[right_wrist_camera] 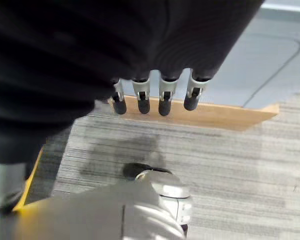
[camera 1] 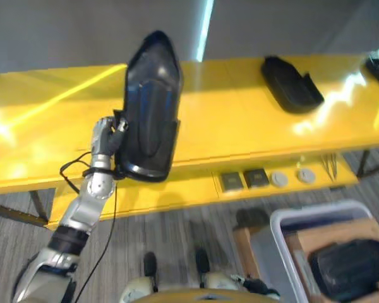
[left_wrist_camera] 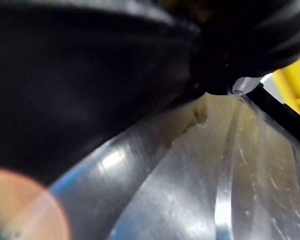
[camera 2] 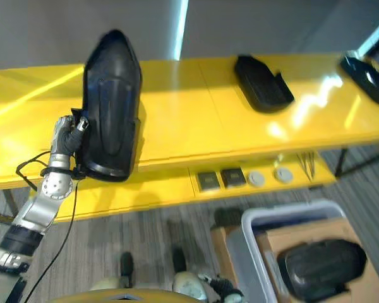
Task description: Move parts from the plastic box to the shelf.
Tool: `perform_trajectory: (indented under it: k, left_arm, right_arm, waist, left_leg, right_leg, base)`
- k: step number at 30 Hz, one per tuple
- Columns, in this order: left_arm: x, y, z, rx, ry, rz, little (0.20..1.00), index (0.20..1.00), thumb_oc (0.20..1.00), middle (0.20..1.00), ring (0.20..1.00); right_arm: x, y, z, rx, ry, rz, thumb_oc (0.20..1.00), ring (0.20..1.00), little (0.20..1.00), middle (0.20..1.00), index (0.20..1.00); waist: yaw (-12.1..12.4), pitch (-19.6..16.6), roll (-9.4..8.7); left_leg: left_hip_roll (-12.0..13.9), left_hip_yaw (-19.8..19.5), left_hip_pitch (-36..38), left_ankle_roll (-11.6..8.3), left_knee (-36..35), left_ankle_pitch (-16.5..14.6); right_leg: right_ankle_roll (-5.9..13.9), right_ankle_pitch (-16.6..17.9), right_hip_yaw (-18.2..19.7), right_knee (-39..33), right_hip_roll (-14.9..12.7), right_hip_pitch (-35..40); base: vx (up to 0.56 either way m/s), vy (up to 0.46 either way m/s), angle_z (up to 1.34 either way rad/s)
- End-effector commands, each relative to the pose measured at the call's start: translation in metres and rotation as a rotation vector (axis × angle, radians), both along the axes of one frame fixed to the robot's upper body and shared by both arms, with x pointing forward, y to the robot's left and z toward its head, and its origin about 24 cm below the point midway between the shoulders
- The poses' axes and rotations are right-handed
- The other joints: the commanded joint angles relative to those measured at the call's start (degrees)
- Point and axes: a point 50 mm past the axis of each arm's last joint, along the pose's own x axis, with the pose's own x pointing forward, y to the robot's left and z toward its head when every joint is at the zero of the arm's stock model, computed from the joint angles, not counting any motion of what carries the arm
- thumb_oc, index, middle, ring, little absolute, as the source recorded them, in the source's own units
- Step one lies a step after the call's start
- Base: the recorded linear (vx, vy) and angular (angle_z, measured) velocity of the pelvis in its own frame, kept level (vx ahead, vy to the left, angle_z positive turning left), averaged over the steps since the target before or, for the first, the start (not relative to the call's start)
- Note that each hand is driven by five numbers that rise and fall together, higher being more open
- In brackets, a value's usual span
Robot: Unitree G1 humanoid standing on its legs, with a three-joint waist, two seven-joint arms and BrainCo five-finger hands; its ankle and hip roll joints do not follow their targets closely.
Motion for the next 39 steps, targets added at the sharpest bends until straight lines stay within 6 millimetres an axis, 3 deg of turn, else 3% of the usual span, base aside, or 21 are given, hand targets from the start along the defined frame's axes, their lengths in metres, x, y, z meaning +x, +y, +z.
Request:
perform_trajectory:
  k: [1, 4, 9, 16, 25, 26, 27, 28, 39]
  left_arm:
    - [0.018, -0.011, 0.050, -0.061, -0.215, 0.023, 0.200, 0.200, 0.200, 0.200, 0.200]
    - [0.035, -0.012, 0.061, -0.082, -0.221, 0.088, 0.200, 0.200, 0.200, 0.200, 0.200]
    - [0.047, -0.009, 0.069, -0.078, -0.214, 0.159, 0.200, 0.200, 0.200, 0.200, 0.200]
    - [0.050, -0.002, 0.073, -0.100, -0.214, 0.227, 0.200, 0.200, 0.200, 0.200, 0.200]
    - [0.055, 0.008, 0.069, -0.119, -0.171, 0.269, 0.200, 0.200, 0.200, 0.200, 0.200]
    - [0.058, 0.011, 0.069, -0.135, -0.150, 0.275, 0.344, 0.344, 0.344, 0.344, 0.344]
    - [0.058, 0.011, 0.069, -0.135, -0.150, 0.275, 0.416, 0.416, 0.416, 0.416, 0.416]
    - [0.059, 0.010, 0.071, -0.136, -0.151, 0.271, 1.000, 1.000, 1.000, 1.000, 1.000]
    - [0.058, 0.023, 0.077, -0.159, -0.167, 0.300, 1.000, 1.000, 1.000, 1.000, 1.000]
  right_arm:
    - [-0.007, -0.004, -0.002, -0.051, 0.057, 0.131, 1.000, 1.000, 1.000, 1.000, 1.000]
    - [-0.006, -0.013, 0.000, -0.081, 0.062, 0.078, 1.000, 1.000, 1.000, 1.000, 1.000]
    - [-0.002, -0.009, 0.000, -0.086, 0.064, 0.128, 1.000, 1.000, 1.000, 1.000, 1.000]
    - [0.014, 0.002, 0.002, -0.050, 0.011, 0.130, 1.000, 1.000, 1.000, 1.000, 1.000]
    - [0.009, -0.005, 0.002, -0.052, 0.033, 0.093, 1.000, 1.000, 1.000, 1.000, 1.000]
    - [0.010, -0.008, 0.002, -0.054, 0.030, 0.095, 1.000, 1.000, 1.000, 1.000, 1.000]
    - [0.010, -0.008, 0.002, -0.054, 0.030, 0.094, 1.000, 1.000, 1.000, 1.000, 1.000]
    - [0.012, -0.009, 0.003, -0.055, 0.027, 0.095, 1.000, 1.000, 1.000, 1.000, 1.000]
    - [0.020, -0.007, 0.005, -0.046, 0.005, 0.103, 1.000, 1.000, 1.000, 1.000, 1.000]
  waist:
    - [0.13, 0.10, 0.55]
    - [-0.84, 1.14, 0.62]
    - [-1.02, 1.63, 0.61]
    - [-0.87, 2.76, 1.03]
    - [-0.99, 4.39, 1.12]
    - [-1.23, 5.13, 1.04]
    - [-1.20, 5.13, 1.04]
    - [-1.24, 5.48, 0.89]
    - [-1.15, 6.74, -0.07]
  left_leg:
    - [2.90, -4.12, -1.79, -1.42, -0.51, 2.28]
    - [3.71, -3.68, -3.17, -2.10, -0.51, 2.75]
    - [4.17, -3.59, -4.32, -2.52, -0.51, 3.07]
    - [3.94, -3.90, -5.08, -2.83, -0.51, 3.22]
    - [4.07, -3.47, -5.60, -2.90, -0.51, 3.35]
    - [4.12, -3.27, -5.87, -2.90, -0.51, 3.48]
    - [4.13, -3.24, -5.87, -2.90, -0.51, 3.48]
    - [4.29, -3.06, -6.06, -2.93, -0.51, 3.56]
    - [5.27, -1.29, -6.22, -2.86, -0.51, 3.55]
  right_leg:
    - [-1.97, -2.28, -2.24, 2.74, 2.93, 3.44]
    - [-1.71, -0.98, -2.49, 0.87, 3.09, 2.61]
    - [-1.58, -0.43, -2.42, 0.25, 3.15, 1.57]
    - [-1.36, -0.14, -2.70, 0.03, 2.89, 1.01]
    - [-1.25, 0.43, -2.14, 0.06, 2.96, -0.13]
    - [-1.22, 0.81, -1.86, 0.07, 3.04, -0.67]
    - [-1.22, 0.82, -1.84, 0.08, 3.05, -0.69]
    - [-1.13, 1.01, -1.59, 0.05, 3.19, -1.07]
    - [-0.84, 1.87, 0.71, 0.00, 4.18, -2.95]
  base:
    - [-0.02, -0.033, -0.09]
    - [-0.03, -0.026, -0.07]
    - [-0.01, -0.006, -0.05]
    - [0.00, 0.000, 0.00]
    - [0.00, 0.000, 0.00]
    - [0.00, 0.000, 0.00]
    - [0.00, 0.000, 0.00]
    - [-0.01, -0.009, -0.04]
    - [0.00, -0.010, -0.10]
